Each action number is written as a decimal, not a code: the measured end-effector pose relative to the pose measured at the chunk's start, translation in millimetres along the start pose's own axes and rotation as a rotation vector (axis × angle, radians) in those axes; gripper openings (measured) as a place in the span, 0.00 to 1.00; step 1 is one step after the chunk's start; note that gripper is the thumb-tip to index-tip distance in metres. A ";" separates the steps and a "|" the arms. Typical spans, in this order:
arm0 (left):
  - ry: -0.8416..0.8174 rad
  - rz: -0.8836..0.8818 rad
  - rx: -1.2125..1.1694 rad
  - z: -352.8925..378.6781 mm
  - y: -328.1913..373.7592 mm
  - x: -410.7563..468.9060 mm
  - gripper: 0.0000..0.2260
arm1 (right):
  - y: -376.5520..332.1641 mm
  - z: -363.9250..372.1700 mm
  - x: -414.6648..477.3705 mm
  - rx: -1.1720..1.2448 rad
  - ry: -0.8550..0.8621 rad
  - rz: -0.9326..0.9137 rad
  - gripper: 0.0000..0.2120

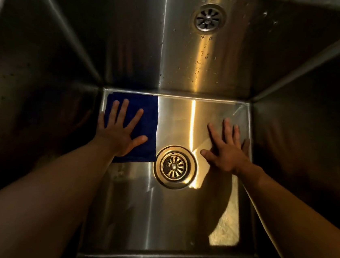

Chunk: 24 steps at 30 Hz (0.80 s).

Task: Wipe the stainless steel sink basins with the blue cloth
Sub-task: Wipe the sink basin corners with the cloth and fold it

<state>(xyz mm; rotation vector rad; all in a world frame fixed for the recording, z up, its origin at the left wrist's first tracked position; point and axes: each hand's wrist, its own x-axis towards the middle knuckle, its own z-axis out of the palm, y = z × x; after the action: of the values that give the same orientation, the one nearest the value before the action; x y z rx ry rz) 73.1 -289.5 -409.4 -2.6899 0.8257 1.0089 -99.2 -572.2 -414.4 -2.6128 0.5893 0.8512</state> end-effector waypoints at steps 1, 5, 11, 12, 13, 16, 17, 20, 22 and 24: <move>-0.027 -0.014 -0.005 2.2 0.4 -5.2 0.36 | 0.0 -0.7 0.6 -0.005 -0.016 0.004 0.40; -0.089 -0.046 -0.001 17.4 -0.1 -30.6 0.36 | -1.3 -1.0 1.6 -0.008 -0.061 0.013 0.40; -0.241 -0.052 0.003 37.0 5.7 -70.4 0.38 | -2.8 -1.6 1.9 -0.017 -0.086 0.028 0.41; -0.267 -0.054 0.008 40.1 8.4 -77.2 0.38 | -3.2 -1.9 1.6 -0.017 -0.086 0.029 0.41; -0.295 -0.058 0.015 42.9 11.5 -83.7 0.38 | -3.6 -2.3 1.5 -0.017 -0.089 0.028 0.41; -0.389 -0.077 0.077 49.1 21.7 -101.3 0.41 | -5.2 -4.3 0.6 -0.026 -0.101 0.033 0.41; -0.413 -0.084 0.108 51.1 25.6 -106.9 0.41 | -5.9 -4.9 0.1 -0.028 -0.105 0.037 0.41; -0.481 -0.113 0.166 61.0 37.6 -124.4 0.43 | -7.7 -5.7 -0.5 -0.025 -0.112 0.041 0.41; -0.531 -0.132 0.176 69.8 43.8 -135.6 0.45 | -7.7 -5.7 -0.4 -0.015 -0.117 0.041 0.41; -0.578 -0.148 0.175 78.3 49.2 -147.0 0.46 | -6.8 -4.5 -0.1 -0.013 -0.114 0.041 0.41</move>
<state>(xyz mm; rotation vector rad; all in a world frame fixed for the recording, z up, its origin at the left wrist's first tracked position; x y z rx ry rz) -89.1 -240.4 -371.7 -2.0992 0.5550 1.4852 -93.9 -568.3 -409.8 -2.5516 0.6093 1.0117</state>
